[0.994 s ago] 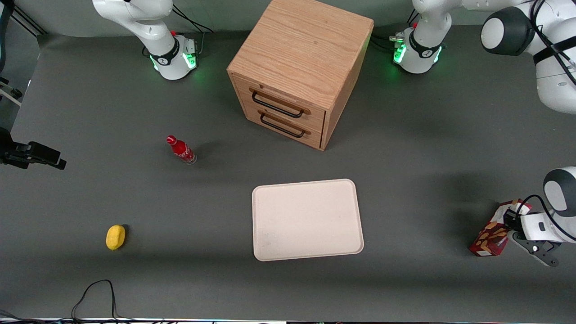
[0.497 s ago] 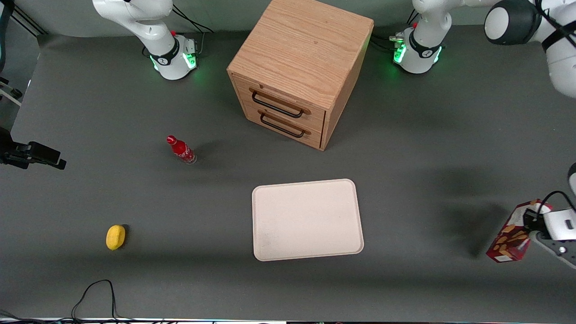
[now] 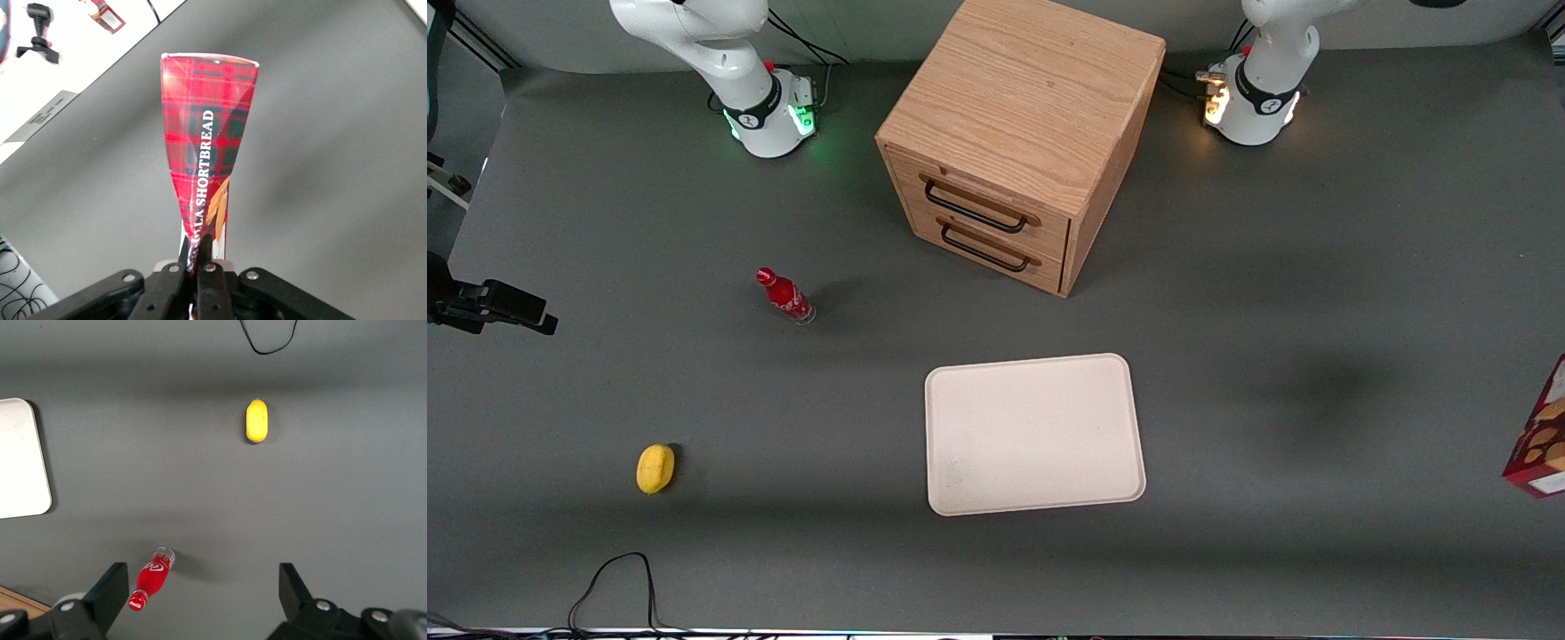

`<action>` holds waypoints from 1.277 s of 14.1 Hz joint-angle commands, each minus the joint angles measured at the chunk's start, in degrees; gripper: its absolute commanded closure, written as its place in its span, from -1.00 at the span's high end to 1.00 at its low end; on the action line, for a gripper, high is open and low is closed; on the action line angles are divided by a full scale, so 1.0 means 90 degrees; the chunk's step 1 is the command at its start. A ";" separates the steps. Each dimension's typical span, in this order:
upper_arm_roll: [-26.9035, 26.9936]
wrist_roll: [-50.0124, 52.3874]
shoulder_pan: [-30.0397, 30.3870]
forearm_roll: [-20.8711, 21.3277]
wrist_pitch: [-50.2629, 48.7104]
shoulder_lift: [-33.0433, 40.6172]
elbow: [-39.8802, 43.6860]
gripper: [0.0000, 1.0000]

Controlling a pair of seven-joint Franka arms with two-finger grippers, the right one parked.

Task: Place red cookie box on tray
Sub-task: 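Lift the box with the left gripper and carry it over the white tray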

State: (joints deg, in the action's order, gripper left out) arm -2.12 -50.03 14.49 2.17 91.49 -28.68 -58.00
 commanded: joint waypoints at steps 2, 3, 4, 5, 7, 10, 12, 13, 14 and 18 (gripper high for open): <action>-0.0008 0.0526 -0.0038 -0.0104 -0.0379 0.0403 -0.0187 -1.00; -0.0037 0.1158 -0.0115 -0.0114 -0.0565 0.0472 -0.0197 -1.00; -0.0134 0.1909 -0.0213 -0.0143 -0.0779 0.0521 -0.0197 -1.00; -0.0300 0.2729 -0.0330 -0.0172 -0.0926 0.0541 -0.0197 -1.00; -0.0641 0.4514 -0.0680 -0.0173 -0.1006 0.0560 -0.0197 -1.00; -0.0819 0.7144 -0.1568 -0.0114 -0.1192 0.0531 -0.0216 -1.00; -0.0809 0.8346 -0.2436 0.0089 -0.1114 0.0434 -0.0216 -1.00; -0.0809 0.8836 -0.2817 0.0226 -0.1113 0.0385 -0.0216 -1.00; -0.0809 0.9276 -0.3198 0.0276 -0.1104 0.0278 -0.0216 -1.00; -0.0819 1.0373 -0.3914 0.0267 -0.0889 0.0150 -0.0313 -1.00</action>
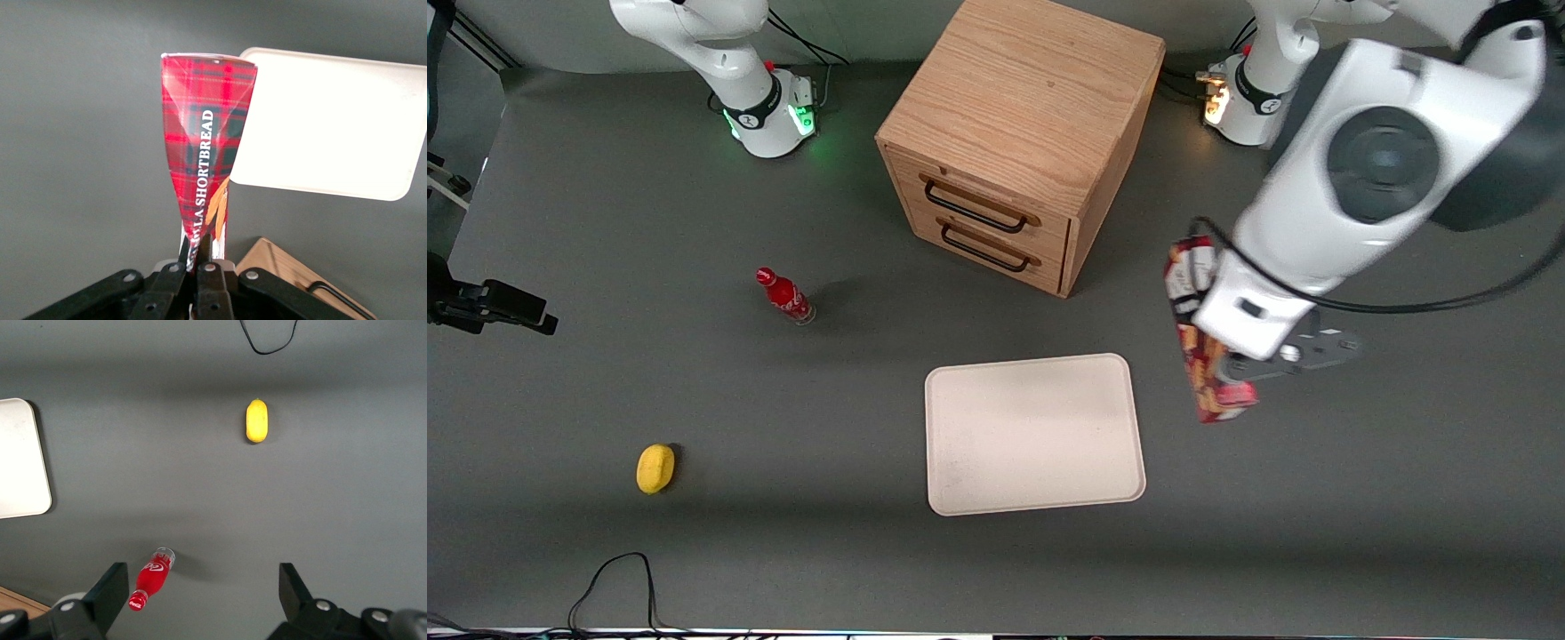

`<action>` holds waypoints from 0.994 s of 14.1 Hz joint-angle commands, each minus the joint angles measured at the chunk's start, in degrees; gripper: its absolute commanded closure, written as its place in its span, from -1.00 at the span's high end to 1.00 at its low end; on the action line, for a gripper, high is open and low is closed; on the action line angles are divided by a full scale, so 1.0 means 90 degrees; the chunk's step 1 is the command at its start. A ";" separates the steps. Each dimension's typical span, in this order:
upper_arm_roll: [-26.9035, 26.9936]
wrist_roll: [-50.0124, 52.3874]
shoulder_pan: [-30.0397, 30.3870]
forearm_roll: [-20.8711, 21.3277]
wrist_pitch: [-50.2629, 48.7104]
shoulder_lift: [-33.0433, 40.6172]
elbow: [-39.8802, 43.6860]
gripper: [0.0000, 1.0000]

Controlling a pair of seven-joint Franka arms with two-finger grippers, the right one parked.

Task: Place red cookie box on tray
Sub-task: 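Lift the box with the left gripper and carry it over the white tray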

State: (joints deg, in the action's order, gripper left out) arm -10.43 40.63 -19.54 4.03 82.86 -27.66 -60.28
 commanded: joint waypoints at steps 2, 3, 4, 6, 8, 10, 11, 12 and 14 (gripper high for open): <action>0.0094 0.0406 -0.0191 -0.0008 0.0100 0.0026 -0.0176 -1.00; 0.0094 0.0513 -0.0192 -0.0018 0.0284 0.0017 -0.0322 -1.00; 0.0094 0.0534 -0.0192 -0.0028 0.0614 0.0017 -0.0565 -1.00; 0.0094 0.0524 -0.0192 -0.0086 0.1298 -0.0090 -0.1054 -1.00; 0.0094 0.0418 -0.0182 -0.0077 0.1661 -0.0411 -0.1173 -1.00; 0.0094 0.0233 -0.0192 -0.0028 0.1983 -0.0792 -0.1173 -1.00; 0.0094 0.0057 -0.0192 -0.0028 0.2120 -0.0939 -0.1173 -1.00; 0.0094 0.0026 -0.0182 -0.0018 0.2247 -0.1076 -0.1173 -1.00; 0.0094 0.0026 -0.0172 0.0001 0.2501 -0.1291 -0.1173 -1.00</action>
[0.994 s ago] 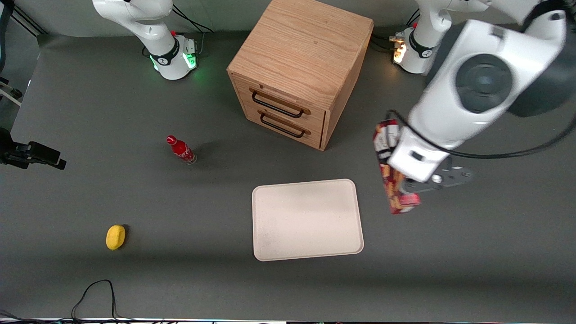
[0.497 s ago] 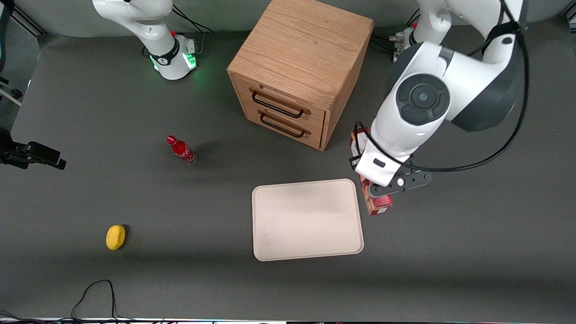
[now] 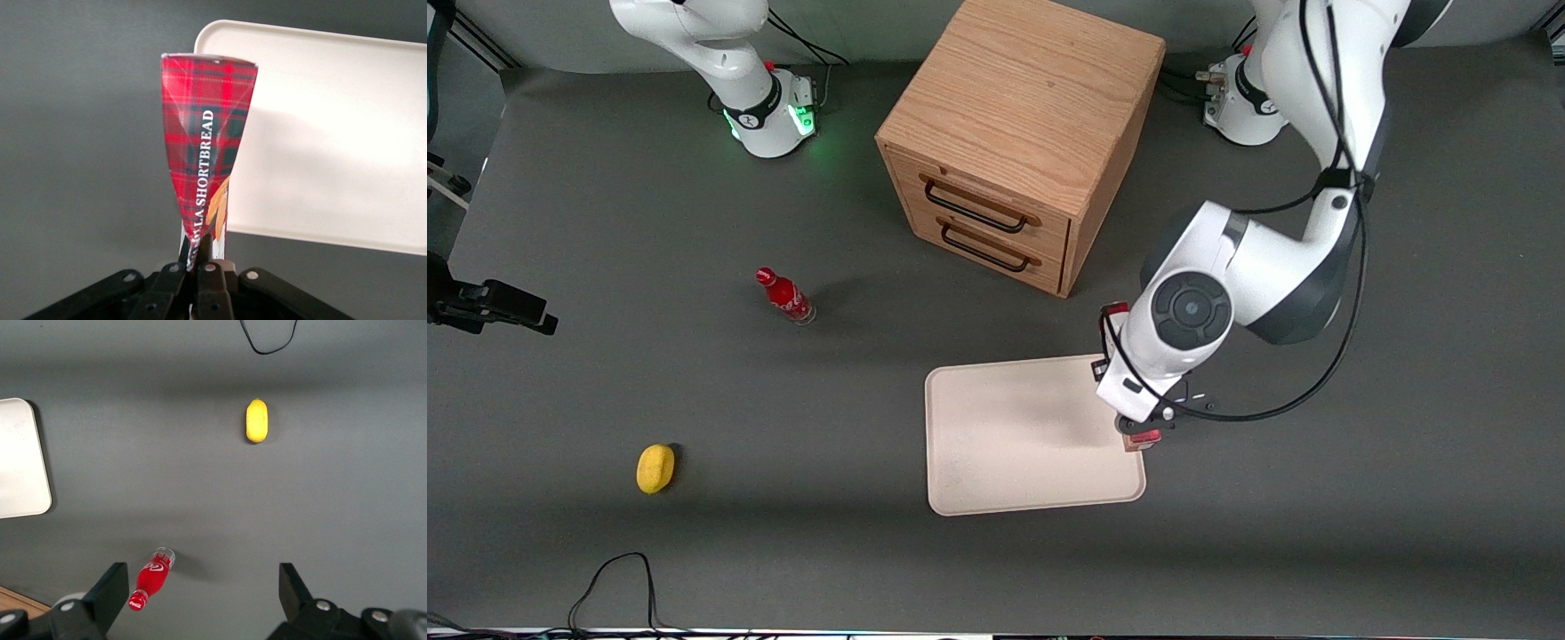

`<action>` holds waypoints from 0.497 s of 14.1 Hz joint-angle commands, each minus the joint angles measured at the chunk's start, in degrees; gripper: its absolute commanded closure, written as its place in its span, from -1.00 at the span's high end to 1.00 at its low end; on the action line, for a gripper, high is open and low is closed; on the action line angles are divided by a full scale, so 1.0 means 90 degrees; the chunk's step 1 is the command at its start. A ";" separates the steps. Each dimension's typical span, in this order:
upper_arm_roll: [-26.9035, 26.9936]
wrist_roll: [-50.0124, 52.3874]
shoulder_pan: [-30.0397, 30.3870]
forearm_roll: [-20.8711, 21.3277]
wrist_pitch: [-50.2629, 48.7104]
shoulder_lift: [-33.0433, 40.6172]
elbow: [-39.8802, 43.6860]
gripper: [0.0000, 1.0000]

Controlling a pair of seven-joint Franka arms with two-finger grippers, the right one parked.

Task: Place red cookie box on tray
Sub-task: 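Lift the box with the left gripper and carry it over the white tray, then lower the box onto the tray and open the left gripper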

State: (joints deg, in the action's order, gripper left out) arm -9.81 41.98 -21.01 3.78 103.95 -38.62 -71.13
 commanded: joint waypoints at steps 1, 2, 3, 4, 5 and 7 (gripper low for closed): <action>0.0036 -0.0124 -0.0009 0.0029 0.0295 -0.0171 -0.0016 -1.00; 0.0045 -0.0114 -0.0009 0.0039 0.0519 -0.0230 -0.0104 -1.00; 0.0055 -0.0114 0.0001 0.0039 0.0811 -0.0288 -0.0230 -1.00; 0.0065 -0.0056 0.0001 0.0049 0.1046 -0.0366 -0.0319 -1.00; 0.0075 -0.0046 -0.0009 0.0097 0.1154 -0.0425 -0.0378 -1.00; 0.0084 -0.0046 0.0001 0.0146 0.1359 -0.0591 -0.0388 -1.00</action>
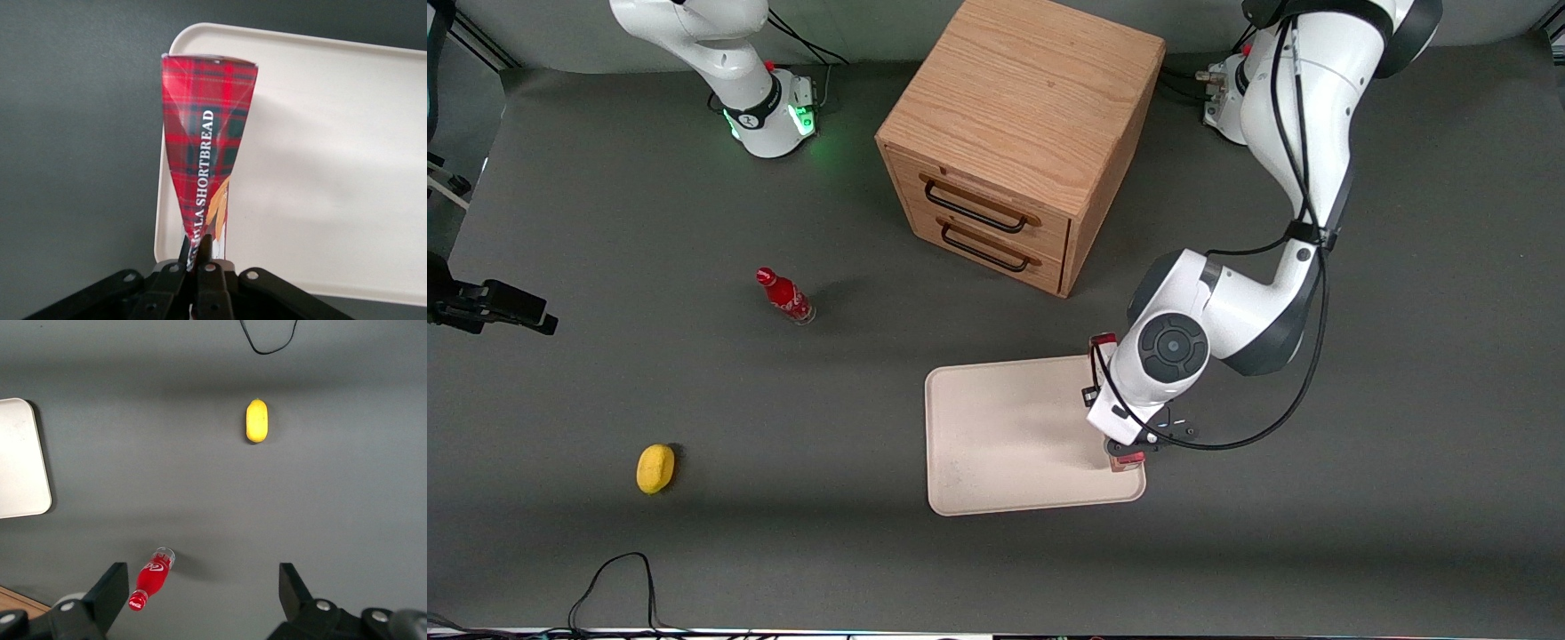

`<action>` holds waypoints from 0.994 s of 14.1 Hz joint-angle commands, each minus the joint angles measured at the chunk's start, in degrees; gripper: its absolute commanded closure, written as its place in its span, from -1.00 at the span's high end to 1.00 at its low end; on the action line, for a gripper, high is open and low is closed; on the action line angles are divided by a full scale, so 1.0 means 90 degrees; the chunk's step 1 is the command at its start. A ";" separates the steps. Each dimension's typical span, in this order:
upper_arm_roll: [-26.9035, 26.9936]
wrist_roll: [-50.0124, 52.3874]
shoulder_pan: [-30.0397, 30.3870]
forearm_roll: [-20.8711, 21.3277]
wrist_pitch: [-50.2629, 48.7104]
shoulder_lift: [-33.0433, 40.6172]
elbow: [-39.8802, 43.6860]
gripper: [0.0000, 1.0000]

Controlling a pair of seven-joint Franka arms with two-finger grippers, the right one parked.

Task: Place red cookie box on tray
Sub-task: 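Lower the box onto the tray and open the left gripper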

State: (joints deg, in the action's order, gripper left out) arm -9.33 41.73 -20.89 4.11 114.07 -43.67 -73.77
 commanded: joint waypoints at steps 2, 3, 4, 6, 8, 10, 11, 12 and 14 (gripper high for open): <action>0.0041 -0.0018 -0.0012 0.0216 0.0402 -0.0157 -0.0094 -1.00; 0.0041 -0.0018 -0.0012 0.0275 0.0402 -0.0187 -0.0094 -1.00; 0.0041 -0.0028 -0.0003 0.0276 0.0412 -0.0197 -0.0094 -1.00; 0.0041 -0.0076 0.0007 0.0276 0.0538 -0.0245 -0.0084 -1.00; 0.0041 -0.0096 0.0172 0.0266 0.0548 -0.0285 -0.0075 -0.84; 0.0031 -0.0057 0.0173 0.0266 0.0490 -0.0265 -0.0075 0.08; 0.0031 -0.0009 0.0173 0.0247 0.0384 -0.0226 -0.0065 0.59; 0.0031 0.0060 0.0192 0.0208 0.0286 -0.0197 -0.0065 1.00; 0.0040 0.0236 0.0154 0.0276 -0.0172 -0.0022 0.0013 1.00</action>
State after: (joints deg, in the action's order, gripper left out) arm -8.99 42.00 -19.08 5.79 116.57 -46.35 -73.94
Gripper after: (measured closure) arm 0.573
